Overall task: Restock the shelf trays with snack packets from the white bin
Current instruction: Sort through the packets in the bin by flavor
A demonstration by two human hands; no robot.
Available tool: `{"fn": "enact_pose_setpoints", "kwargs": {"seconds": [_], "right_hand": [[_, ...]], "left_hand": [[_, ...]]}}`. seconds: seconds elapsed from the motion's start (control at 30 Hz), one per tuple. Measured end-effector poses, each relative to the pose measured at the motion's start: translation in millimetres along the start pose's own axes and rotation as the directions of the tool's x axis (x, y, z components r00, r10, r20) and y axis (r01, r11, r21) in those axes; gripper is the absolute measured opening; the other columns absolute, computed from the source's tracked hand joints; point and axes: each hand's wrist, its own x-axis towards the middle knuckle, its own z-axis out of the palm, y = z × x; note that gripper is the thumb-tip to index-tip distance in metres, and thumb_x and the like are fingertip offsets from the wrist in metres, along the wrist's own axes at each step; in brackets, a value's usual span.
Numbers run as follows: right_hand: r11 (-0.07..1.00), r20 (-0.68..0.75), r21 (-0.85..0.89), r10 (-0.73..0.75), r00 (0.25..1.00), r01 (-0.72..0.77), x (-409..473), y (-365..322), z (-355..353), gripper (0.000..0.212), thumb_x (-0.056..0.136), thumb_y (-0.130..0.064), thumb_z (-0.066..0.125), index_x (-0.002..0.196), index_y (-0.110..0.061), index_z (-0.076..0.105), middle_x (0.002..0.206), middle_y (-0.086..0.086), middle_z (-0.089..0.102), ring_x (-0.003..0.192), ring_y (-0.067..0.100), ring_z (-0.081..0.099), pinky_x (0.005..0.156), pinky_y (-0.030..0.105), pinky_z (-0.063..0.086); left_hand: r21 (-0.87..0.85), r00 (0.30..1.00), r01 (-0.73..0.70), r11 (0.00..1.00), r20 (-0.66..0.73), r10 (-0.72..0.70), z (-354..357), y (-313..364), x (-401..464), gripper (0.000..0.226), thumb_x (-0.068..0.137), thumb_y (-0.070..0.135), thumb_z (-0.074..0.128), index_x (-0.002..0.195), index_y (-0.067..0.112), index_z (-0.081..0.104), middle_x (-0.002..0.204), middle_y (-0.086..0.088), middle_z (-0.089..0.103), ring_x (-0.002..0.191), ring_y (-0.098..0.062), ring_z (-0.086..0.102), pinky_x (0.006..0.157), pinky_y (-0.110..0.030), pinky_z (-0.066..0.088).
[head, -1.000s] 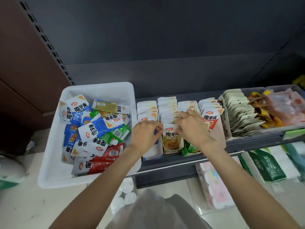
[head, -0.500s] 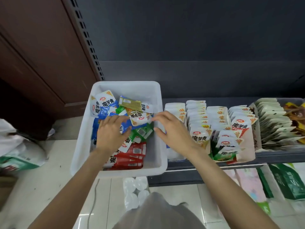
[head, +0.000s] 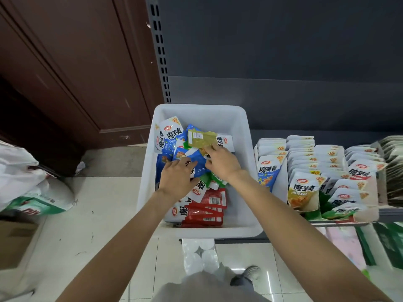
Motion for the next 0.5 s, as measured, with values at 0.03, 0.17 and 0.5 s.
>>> {"fn": "enact_pose_setpoints", "kwargs": {"seconds": [0.03, 0.17, 0.5], "right_hand": [[1.0, -0.006, -0.029, -0.009, 1.0, 0.009, -6, -1, -1, 0.047, 0.089, -0.019, 0.051, 0.135, -0.014, 0.042, 0.133, 0.011, 0.042, 0.113, 0.033, 0.048, 0.084, 0.043, 0.049], [1.0, -0.141, 0.012, 0.018, 0.99, -0.017, -32, -9, -11, 0.052, 0.085, -0.019, 0.056, 0.135, -0.016, 0.04, 0.131, 0.014, 0.041, 0.114, 0.034, 0.046, 0.085, 0.042, 0.047], [0.783, -0.41, 0.612, 0.195, 0.891, 0.11, -74, 2, -95, 0.014, 0.088, -0.017, 0.059, 0.077, -0.024, 0.065, 0.072, -0.007, 0.066, 0.067, 0.009, 0.059, 0.064, 0.023, 0.045]], "left_hand": [[-0.007, 1.0, -0.003, 1.0, -0.009, 0.003, 0, 0, 0, 0.052, 0.092, 0.05, 0.046, 0.138, 0.025, 0.044, 0.141, 0.003, 0.045, 0.124, -0.021, 0.048, 0.103, -0.035, 0.033], [-0.224, 0.955, -0.067, 0.972, -0.296, -0.002, -11, -6, -3, 0.031, 0.085, 0.037, 0.063, 0.111, 0.02, 0.066, 0.113, 0.001, 0.066, 0.094, -0.022, 0.065, 0.084, -0.035, 0.047], [-0.586, 0.964, -0.199, 0.785, -0.261, 0.049, -58, -4, -2, 0.031, 0.091, 0.039, 0.056, 0.116, 0.021, 0.06, 0.088, 0.003, 0.069, 0.075, -0.009, 0.063, 0.067, -0.025, 0.047]]}}
